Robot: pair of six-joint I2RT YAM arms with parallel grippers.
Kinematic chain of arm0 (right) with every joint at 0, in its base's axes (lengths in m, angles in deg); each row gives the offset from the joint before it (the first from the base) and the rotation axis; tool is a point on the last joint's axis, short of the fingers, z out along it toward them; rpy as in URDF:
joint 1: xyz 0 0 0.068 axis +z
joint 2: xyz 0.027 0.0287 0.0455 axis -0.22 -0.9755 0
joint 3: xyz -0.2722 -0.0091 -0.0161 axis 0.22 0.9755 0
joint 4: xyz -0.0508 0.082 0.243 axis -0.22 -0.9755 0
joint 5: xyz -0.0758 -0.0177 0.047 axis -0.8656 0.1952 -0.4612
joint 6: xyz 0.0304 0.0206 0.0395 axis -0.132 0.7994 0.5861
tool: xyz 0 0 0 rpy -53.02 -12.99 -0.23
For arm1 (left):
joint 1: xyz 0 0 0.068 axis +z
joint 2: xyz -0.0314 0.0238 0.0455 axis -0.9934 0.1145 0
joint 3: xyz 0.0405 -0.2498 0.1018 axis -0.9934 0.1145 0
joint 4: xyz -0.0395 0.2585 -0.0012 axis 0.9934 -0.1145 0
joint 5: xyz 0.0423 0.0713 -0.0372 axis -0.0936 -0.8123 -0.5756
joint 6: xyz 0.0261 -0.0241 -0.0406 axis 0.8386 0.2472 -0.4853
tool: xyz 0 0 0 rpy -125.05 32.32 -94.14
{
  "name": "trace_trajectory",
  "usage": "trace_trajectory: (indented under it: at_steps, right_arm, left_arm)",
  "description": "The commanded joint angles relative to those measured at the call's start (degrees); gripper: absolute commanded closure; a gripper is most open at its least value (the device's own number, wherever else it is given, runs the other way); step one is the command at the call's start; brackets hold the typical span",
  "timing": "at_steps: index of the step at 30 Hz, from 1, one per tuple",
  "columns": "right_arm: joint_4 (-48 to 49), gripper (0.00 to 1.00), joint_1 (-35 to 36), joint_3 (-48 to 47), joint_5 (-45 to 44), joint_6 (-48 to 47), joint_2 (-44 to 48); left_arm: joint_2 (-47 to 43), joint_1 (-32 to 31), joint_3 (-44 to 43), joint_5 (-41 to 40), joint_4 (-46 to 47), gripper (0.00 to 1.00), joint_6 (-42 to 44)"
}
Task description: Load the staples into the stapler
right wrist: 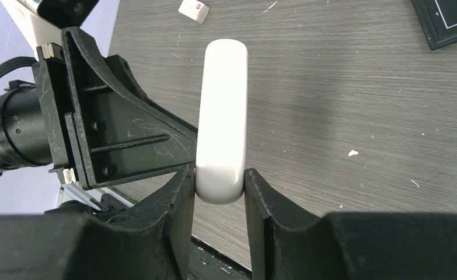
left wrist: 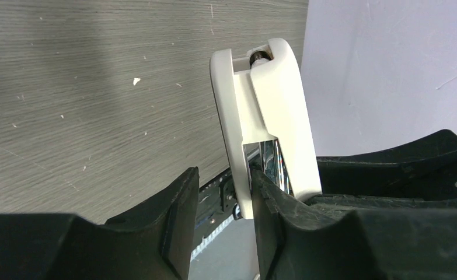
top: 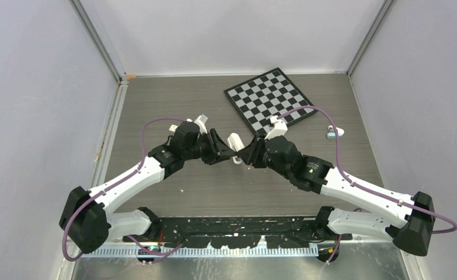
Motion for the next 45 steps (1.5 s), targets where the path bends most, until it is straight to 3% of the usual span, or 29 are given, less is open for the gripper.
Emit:
trace_trajectory:
  at_steps: [1, 4, 10, 15, 18, 20, 21, 24, 26, 28, 37, 45]
  right_arm:
    - [5.68, 0.99, 0.27, -1.05, -1.22, 0.45, 0.19]
    - [6.12, 0.99, 0.28, -0.39, -1.01, 0.72, 0.05]
    - [6.07, 0.99, 0.24, 1.28, -0.25, 1.8, -0.15]
    - [7.94, 1.0, 0.25, 3.29, -0.06, 3.15, 0.6]
    - [8.24, 0.99, 0.29, 3.55, -0.3, 3.38, 0.09]
    - [7.28, 0.98, 0.24, 3.15, -0.59, 3.49, -0.54]
    - [6.57, 0.92, 0.28, 2.83, -0.62, 3.41, -0.67]
    - [3.64, 0.61, 0.26, 2.09, -1.77, 3.63, -0.41]
    - [3.29, 0.49, 0.24, 2.63, -2.61, 3.57, 0.5]
    - [3.55, 0.44, 0.28, 3.48, -3.14, 3.35, 1.37]
    - [3.94, 0.51, 0.29, 2.29, -0.71, 1.76, -1.49]
    - [4.64, 0.49, 0.24, 1.89, -0.28, 1.77, -4.83]
  left_arm:
    - [0.86, -0.07, 2.74, 1.67, 9.12, 0.62, -5.2]
    - [1.23, -0.07, 5.6, 1.75, 15.18, 0.66, -8.16]
    - [-0.19, -0.06, 7.55, -0.92, 18.31, 0.78, -8.24]
    - [0.33, -0.06, 8.34, -0.18, 21.09, 0.78, -9.14]
    - [1.1, -0.06, 9.32, -0.47, 23.33, 1.0, -9.05]
    - [1.09, -0.06, 10.38, -1.68, 24.61, 1.0, -9.61]
    - [0.84, -0.06, 10.62, -2.1, 24.52, 1.0, -9.53]
    - [0.0, -0.07, 9.99, -3.12, 21.58, 1.0, -7.9]
    - [-0.54, -0.11, 9.06, -3.64, 19.27, 1.0, -5.81]
    - [-0.93, -0.07, 8.75, -4.27, 17.85, 1.0, -3.82]
    - [-1.76, -0.02, 8.5, -4.42, 16.97, 1.0, -0.6]
    - [-2.95, 0.03, 8.65, -4.18, 16.13, 1.0, -0.69]
